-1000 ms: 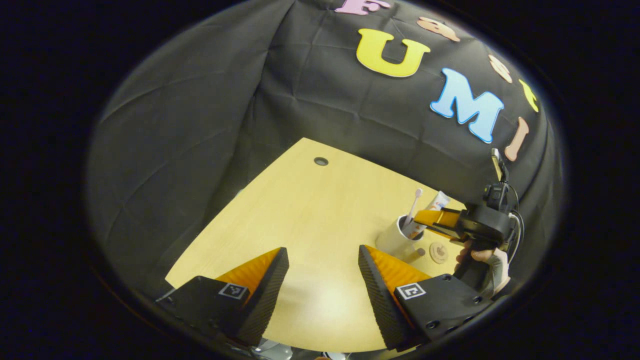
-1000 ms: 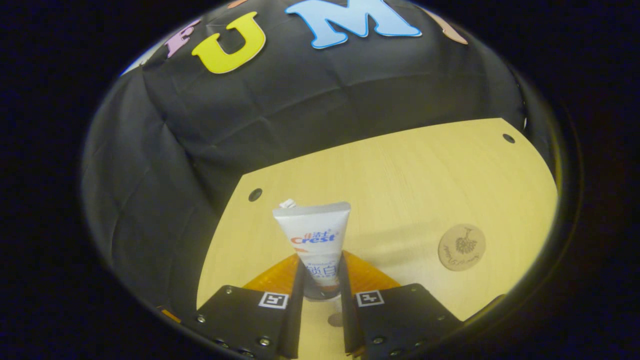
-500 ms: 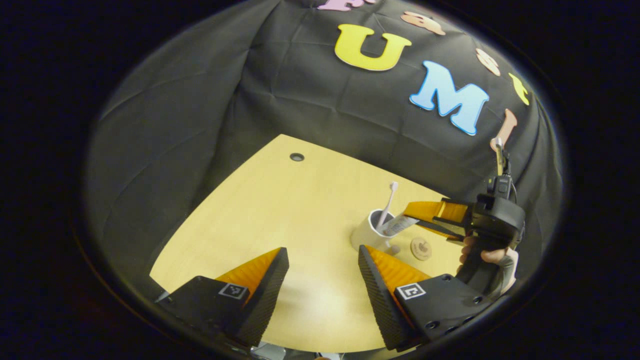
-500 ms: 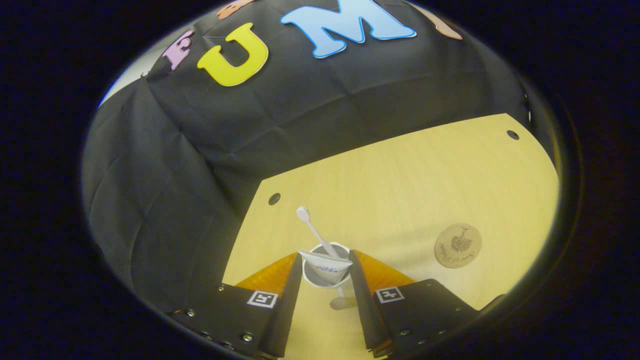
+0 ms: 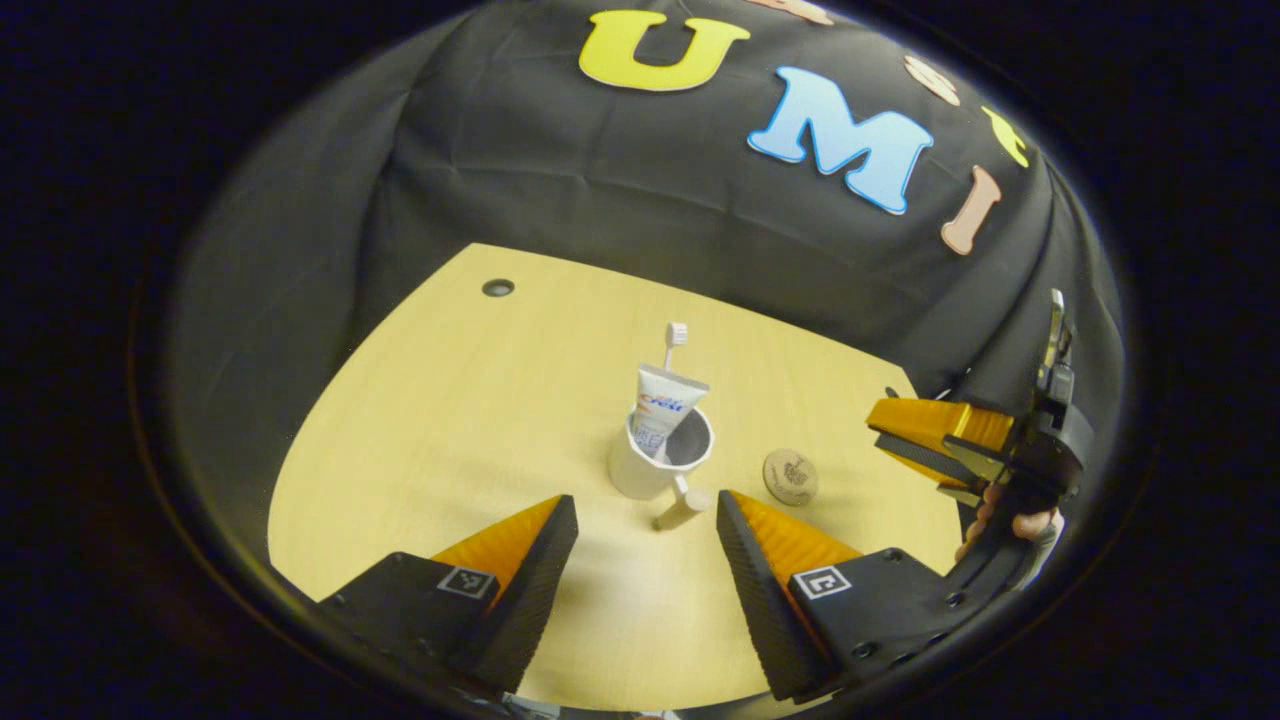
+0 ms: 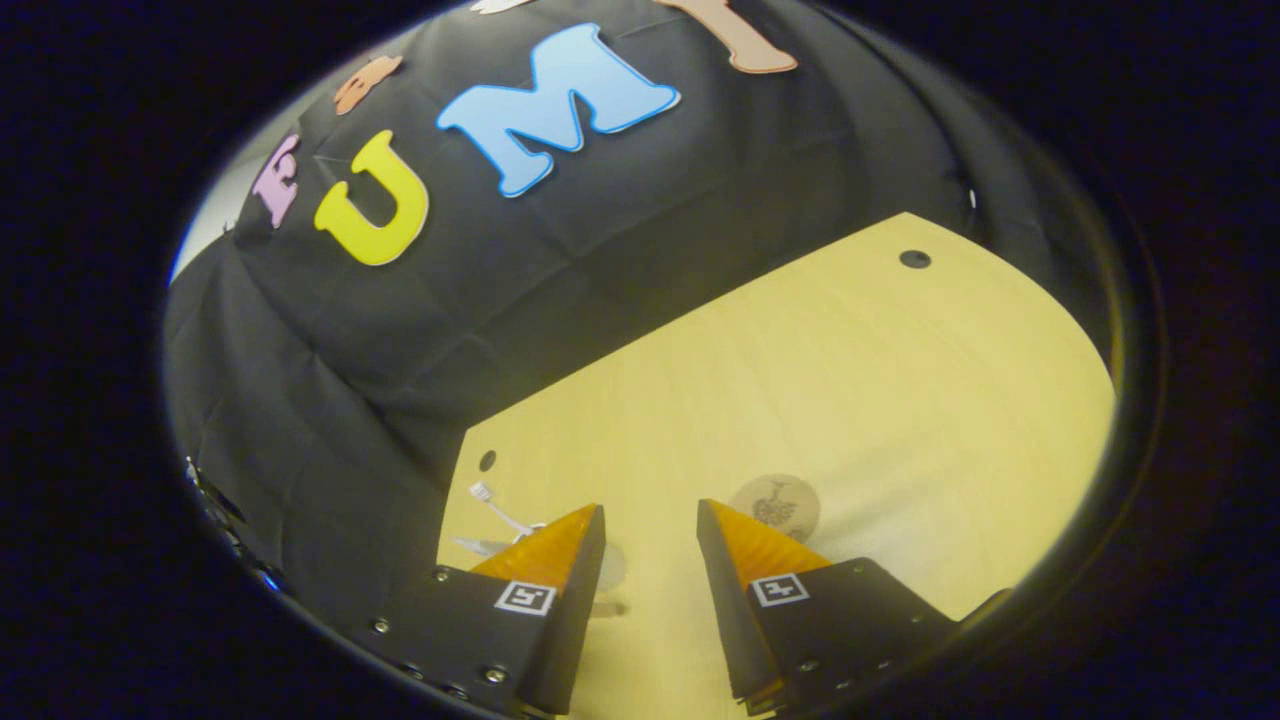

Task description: Put the toothbrush and toothpaste on the desktop into the cup, then pick up the cup and place it on the coaster on the desktop.

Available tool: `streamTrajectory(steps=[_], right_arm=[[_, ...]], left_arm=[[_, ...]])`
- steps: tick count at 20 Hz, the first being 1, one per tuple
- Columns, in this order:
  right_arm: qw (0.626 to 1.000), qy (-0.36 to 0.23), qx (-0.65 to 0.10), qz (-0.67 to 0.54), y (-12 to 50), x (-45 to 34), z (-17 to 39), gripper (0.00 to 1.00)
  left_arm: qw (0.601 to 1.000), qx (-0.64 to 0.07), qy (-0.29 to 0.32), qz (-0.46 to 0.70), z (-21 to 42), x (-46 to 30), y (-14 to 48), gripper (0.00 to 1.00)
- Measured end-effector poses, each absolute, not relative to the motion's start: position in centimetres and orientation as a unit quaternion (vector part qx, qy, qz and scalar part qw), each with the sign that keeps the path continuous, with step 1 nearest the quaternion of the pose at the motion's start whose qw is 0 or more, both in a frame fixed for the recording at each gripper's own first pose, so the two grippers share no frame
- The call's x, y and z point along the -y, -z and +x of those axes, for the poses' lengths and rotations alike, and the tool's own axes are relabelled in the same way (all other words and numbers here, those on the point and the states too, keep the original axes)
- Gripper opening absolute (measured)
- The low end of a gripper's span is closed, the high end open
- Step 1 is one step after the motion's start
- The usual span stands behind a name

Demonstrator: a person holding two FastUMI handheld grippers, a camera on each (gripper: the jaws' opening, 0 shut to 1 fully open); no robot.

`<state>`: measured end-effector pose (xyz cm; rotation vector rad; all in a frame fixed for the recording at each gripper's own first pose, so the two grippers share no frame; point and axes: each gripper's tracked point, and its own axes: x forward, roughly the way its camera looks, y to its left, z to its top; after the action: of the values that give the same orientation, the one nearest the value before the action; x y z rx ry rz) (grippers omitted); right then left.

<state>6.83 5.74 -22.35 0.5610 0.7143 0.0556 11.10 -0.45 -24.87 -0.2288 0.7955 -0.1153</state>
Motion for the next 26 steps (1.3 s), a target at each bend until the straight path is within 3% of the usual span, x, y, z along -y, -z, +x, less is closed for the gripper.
streamTrajectory(steps=[3, 4, 11, 23, 26], right_arm=[[0.894, 0.011, -0.349, 0.28, 23.7, -1.6, 4.7, 0.56], [0.893, 0.023, -0.35, 0.281, 24.0, -0.1, 4.0, 0.56], [0.875, 0.108, -0.353, 0.312, 26.3, 7.7, -0.2, 0.57], [0.861, 0.115, -0.381, 0.317, 28.3, 8.5, -1.5, 0.57], [0.858, 0.112, -0.388, 0.318, 28.7, 8.4, -1.5, 0.57]], left_arm=[[0.896, -0.425, 0.043, -0.12, 12.3, 1.4, 27.6, 0.95], [0.891, -0.435, 0.043, -0.127, 12.7, 1.8, 28.0, 0.89], [0.867, -0.487, 0.033, -0.098, 15.5, 4.3, 31.9, 0.93], [0.837, -0.54, -0.005, -0.084, 17.6, 5.1, 36.1, 0.91], [0.832, -0.549, -0.02, -0.079, 17.7, 4.3, 36.5, 0.82]])
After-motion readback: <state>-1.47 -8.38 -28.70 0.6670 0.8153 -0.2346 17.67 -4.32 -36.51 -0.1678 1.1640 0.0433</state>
